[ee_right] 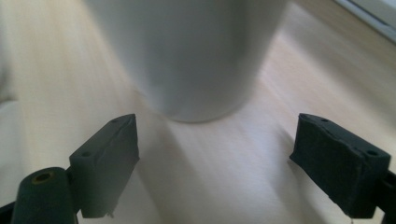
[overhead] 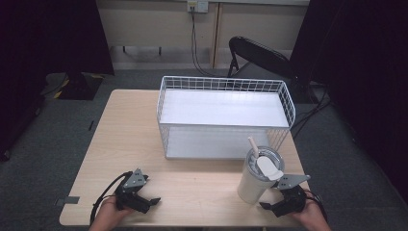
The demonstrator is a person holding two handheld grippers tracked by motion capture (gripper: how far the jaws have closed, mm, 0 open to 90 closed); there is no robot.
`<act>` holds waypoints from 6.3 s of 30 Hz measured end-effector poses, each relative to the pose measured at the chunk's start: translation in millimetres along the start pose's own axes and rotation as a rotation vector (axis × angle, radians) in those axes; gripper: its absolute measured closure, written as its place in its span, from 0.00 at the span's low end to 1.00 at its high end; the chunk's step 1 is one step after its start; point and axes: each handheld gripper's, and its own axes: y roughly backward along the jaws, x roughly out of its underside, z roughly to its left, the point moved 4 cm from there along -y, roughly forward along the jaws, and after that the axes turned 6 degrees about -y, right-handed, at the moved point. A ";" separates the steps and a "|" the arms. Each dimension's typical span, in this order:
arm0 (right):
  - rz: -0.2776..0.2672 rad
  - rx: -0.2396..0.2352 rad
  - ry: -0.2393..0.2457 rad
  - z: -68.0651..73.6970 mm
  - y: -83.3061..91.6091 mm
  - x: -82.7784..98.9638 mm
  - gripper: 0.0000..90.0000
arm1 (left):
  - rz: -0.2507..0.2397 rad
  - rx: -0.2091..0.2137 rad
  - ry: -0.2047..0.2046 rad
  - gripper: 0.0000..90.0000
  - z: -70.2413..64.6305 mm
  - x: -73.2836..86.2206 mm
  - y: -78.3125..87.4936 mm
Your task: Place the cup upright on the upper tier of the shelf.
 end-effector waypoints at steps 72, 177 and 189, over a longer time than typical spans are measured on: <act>-0.422 0.016 -0.101 27.2 14.9 -56.9 0.09 | 0.001 0.000 -0.001 0.04 -0.2 -0.4 -0.7; -0.521 -0.022 -0.137 25.6 78.3 -192.0 0.10 | 0.004 0.000 -0.006 0.04 0.1 -0.3 -0.5; -0.517 -0.022 -0.143 25.2 92.8 -213.2 0.11 | 0.004 -0.001 -0.006 0.04 0.1 -0.3 -0.5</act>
